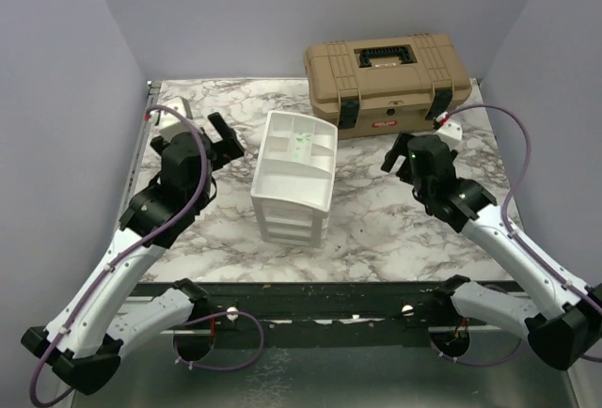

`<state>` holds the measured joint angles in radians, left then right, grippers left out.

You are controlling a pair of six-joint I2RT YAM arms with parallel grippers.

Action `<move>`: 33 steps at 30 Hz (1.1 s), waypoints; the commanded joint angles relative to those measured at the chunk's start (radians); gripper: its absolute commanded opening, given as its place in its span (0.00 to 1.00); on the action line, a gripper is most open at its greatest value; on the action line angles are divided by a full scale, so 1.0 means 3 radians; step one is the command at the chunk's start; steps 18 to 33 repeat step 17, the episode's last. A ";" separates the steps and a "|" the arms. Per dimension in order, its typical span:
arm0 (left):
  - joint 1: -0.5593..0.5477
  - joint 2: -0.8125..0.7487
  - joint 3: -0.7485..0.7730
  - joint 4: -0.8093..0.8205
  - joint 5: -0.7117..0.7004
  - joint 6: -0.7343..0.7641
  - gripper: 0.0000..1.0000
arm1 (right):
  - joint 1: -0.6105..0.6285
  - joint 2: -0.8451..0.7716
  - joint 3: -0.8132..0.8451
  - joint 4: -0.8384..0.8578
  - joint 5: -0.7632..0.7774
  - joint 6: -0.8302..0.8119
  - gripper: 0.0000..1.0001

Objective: Organize the makeup
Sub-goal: Reset both arms

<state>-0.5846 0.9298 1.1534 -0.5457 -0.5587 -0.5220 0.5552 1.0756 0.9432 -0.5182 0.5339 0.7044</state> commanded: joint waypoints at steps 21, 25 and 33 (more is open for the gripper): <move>-0.0009 0.0468 0.0287 -0.0430 -0.1339 -0.0231 0.99 | 0.0009 -0.0425 0.0290 0.0436 -0.0042 -0.1226 1.00; -0.0009 0.0468 0.0287 -0.0430 -0.1339 -0.0231 0.99 | 0.0009 -0.0425 0.0290 0.0436 -0.0042 -0.1226 1.00; -0.0009 0.0468 0.0287 -0.0430 -0.1339 -0.0231 0.99 | 0.0009 -0.0425 0.0290 0.0436 -0.0042 -0.1226 1.00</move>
